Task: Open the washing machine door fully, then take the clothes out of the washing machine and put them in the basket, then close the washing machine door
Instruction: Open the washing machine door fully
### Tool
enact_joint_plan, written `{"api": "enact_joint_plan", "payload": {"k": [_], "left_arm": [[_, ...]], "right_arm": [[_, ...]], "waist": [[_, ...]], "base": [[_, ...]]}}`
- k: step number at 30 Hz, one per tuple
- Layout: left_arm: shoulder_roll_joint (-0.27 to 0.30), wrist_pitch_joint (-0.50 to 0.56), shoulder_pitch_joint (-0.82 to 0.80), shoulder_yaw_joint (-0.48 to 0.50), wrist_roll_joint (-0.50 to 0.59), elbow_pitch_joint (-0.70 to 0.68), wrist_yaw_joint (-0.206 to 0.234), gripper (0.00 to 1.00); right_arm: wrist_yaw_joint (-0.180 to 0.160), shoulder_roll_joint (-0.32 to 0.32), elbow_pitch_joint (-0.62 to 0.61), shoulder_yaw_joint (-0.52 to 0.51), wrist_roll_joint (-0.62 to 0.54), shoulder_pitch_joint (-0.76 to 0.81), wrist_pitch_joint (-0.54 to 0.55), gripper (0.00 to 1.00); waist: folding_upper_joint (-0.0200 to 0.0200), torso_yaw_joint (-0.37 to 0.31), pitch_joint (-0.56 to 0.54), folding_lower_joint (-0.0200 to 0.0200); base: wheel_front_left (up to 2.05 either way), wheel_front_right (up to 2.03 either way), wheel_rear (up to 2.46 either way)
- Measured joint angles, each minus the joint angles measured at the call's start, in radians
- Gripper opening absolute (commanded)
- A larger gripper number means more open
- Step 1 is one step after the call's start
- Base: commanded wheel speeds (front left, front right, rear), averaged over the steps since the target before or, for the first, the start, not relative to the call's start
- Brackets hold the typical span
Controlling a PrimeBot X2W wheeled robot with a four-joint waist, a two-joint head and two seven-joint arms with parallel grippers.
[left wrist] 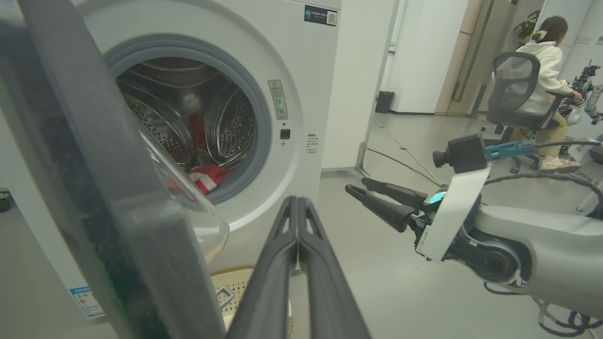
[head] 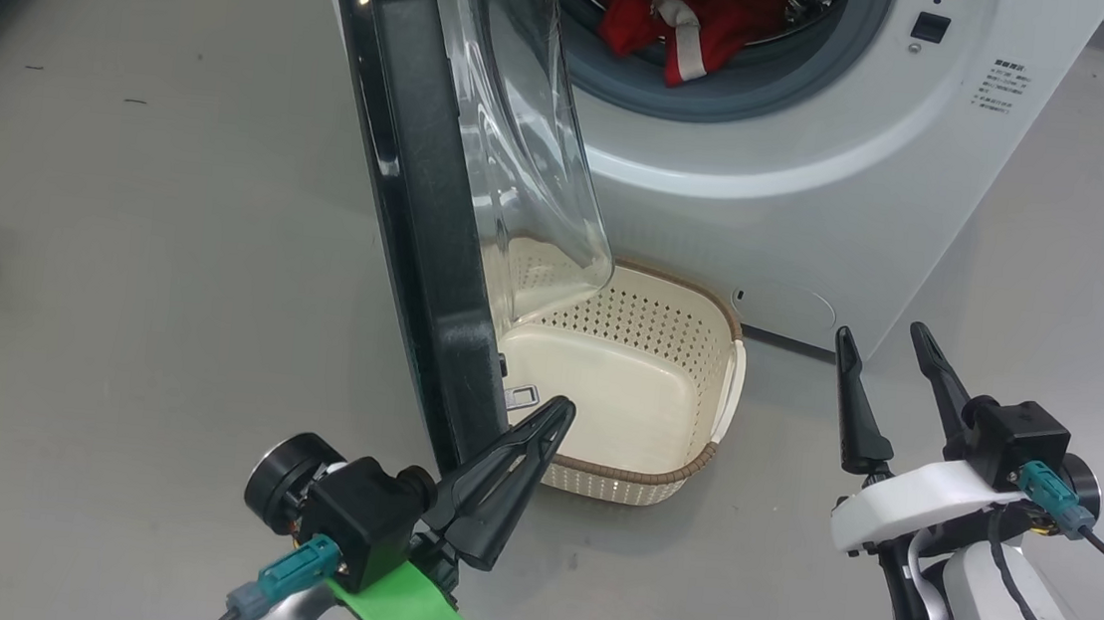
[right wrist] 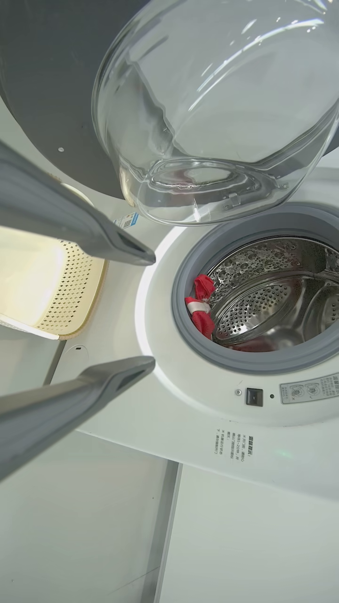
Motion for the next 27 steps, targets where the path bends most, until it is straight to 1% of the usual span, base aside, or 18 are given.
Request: {"api": "enact_joint_plan", "payload": {"k": [4, 11, 14, 16, 27], "left_arm": [[0.009, 0.034, 0.006, 0.003, -0.006, 0.026, 0.0, 0.0], [0.009, 0.051, 0.005, 0.034, -0.019, 0.06, 0.002, 0.0], [0.009, 0.053, 0.005, 0.044, -0.02, 0.074, 0.007, 0.0], [0.009, 0.055, 0.005, 0.049, -0.024, 0.084, 0.012, 0.0], [-0.003, 0.055, 0.002, 0.076, -0.033, 0.12, 0.024, 0.0]], "right_arm": [[0.0, 0.002, 0.001, -0.004, -0.004, 0.0, 0.0, 1.0], [0.001, 0.004, 0.002, -0.017, -0.011, 0.0, 0.0, 1.0], [0.002, 0.005, 0.004, -0.02, -0.013, 0.0, 0.0, 1.0], [0.008, 0.006, 0.006, -0.024, -0.013, 0.0, 0.0, 1.0], [0.01, 0.012, 0.015, -0.041, -0.013, 0.0, 0.0, 1.0]], "waist": [[0.0, -0.004, 0.006, 0.0], [0.0, -0.003, 0.017, 0.0], [0.0, -0.002, 0.021, 0.0], [0.0, -0.002, 0.024, 0.0], [0.0, -0.003, 0.032, 0.0]], "base": [[0.0, 0.0, 0.0], [0.0, 0.0, 0.0], [0.0, 0.0, 0.0], [0.0, 0.0, 0.0], [0.0, 0.0, 0.0]]}}
